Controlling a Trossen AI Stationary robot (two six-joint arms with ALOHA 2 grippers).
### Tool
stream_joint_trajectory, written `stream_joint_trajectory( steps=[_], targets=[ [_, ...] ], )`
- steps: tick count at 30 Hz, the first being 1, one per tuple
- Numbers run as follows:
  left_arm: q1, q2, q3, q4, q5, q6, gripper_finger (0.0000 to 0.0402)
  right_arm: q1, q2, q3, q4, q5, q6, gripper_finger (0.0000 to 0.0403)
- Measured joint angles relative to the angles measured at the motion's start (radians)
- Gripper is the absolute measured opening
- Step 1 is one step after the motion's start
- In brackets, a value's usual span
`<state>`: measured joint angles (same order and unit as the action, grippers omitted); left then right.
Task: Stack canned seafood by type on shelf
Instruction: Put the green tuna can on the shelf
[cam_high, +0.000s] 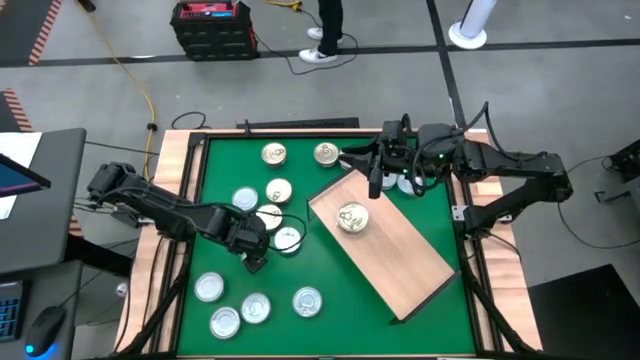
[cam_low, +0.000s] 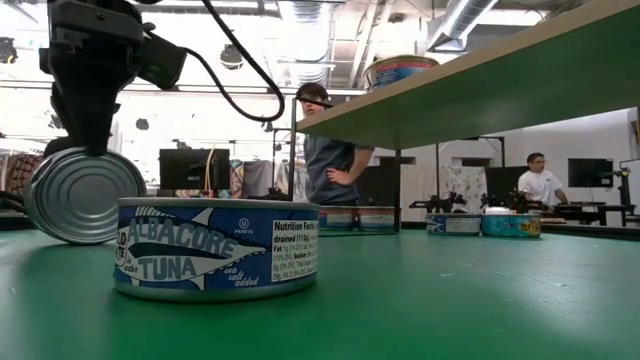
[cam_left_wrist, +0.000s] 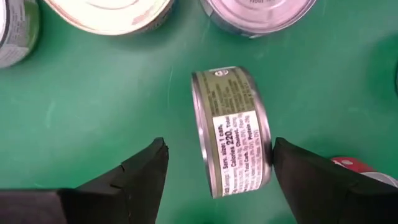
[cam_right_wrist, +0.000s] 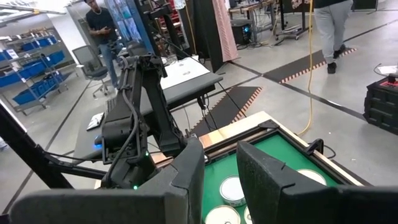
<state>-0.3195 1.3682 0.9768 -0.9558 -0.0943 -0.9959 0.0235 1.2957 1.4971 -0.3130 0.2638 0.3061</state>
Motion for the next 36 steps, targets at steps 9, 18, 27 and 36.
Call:
stream_joint_trajectory(
  steps=[9,18,27,36],
  targets=[
    [0.021,0.007,-0.016,-0.020,-0.015,0.043,0.0226,0.000,0.000,0.000,0.001,0.000,-0.016,0.0122],
    [0.033,0.008,-0.071,0.004,0.015,0.089,0.0175,0.000,0.000,0.000,-0.003,-0.048,-0.025,0.0122],
    [0.051,-0.071,-0.067,0.000,-0.083,0.320,0.0133,-0.003,0.000,0.000,-0.074,-0.060,-0.047,0.0122],
    [0.042,-0.262,0.097,0.144,-0.311,0.985,0.0143,-0.111,-0.033,0.001,-0.153,-0.027,-0.054,0.0122]
  ],
)
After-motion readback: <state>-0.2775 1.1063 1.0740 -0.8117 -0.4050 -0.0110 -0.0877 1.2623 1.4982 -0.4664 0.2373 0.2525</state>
